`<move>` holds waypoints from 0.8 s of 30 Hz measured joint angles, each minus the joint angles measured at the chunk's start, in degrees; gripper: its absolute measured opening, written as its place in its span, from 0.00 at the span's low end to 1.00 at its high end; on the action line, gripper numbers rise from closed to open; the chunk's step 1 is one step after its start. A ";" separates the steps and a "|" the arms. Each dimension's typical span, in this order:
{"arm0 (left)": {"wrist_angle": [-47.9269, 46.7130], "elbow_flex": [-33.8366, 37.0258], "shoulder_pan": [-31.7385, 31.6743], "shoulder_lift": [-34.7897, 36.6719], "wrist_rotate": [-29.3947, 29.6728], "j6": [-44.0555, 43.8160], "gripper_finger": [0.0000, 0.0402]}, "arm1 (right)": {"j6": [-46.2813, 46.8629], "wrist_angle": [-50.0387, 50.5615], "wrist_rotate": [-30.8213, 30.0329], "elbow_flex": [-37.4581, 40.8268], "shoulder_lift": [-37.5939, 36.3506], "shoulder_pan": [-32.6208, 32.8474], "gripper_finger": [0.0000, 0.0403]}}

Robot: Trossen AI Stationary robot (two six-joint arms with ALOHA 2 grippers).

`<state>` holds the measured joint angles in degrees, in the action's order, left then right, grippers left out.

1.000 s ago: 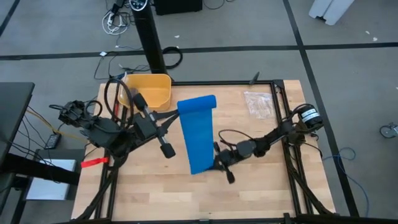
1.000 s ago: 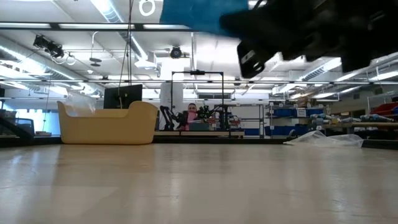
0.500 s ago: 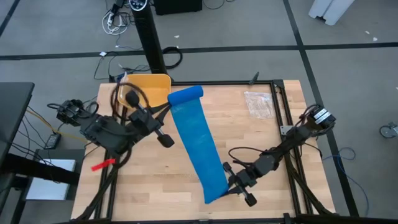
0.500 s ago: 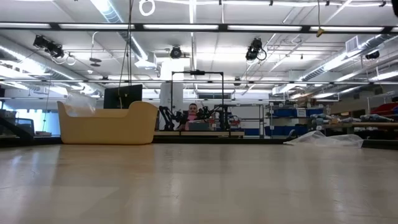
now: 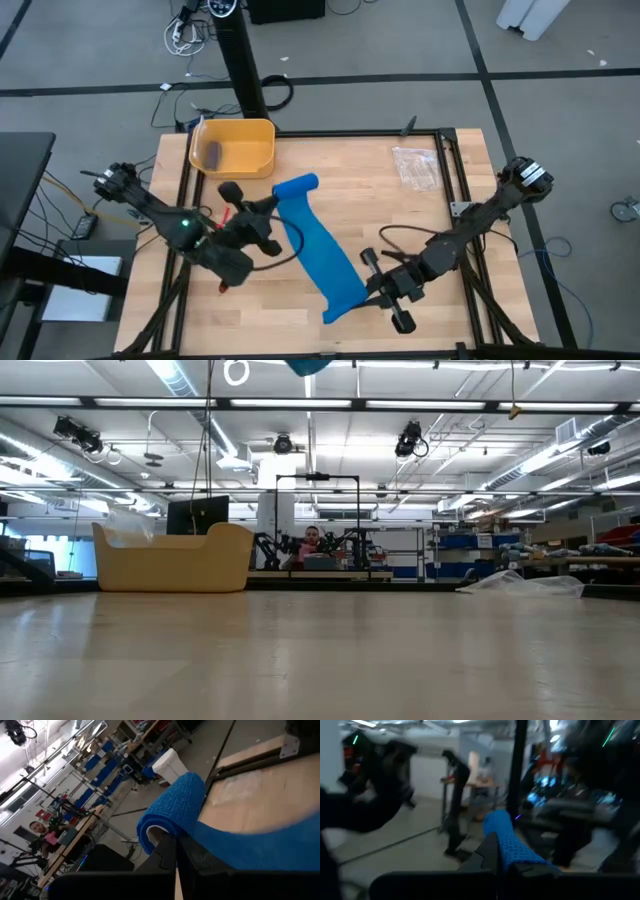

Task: Roll bandage
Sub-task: Roll the blue bandage

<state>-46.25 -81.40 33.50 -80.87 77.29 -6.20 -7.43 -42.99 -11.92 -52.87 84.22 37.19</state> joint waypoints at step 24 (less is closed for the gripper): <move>33.21 17.89 1.88 -3.37 -13.28 13.32 0.01 | -25.62 9.99 -18.51 -19.63 -8.19 -7.19 0.00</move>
<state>-13.03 -63.51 35.38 -84.24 64.01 7.12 -33.05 -33.00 -30.42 -72.50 76.03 30.00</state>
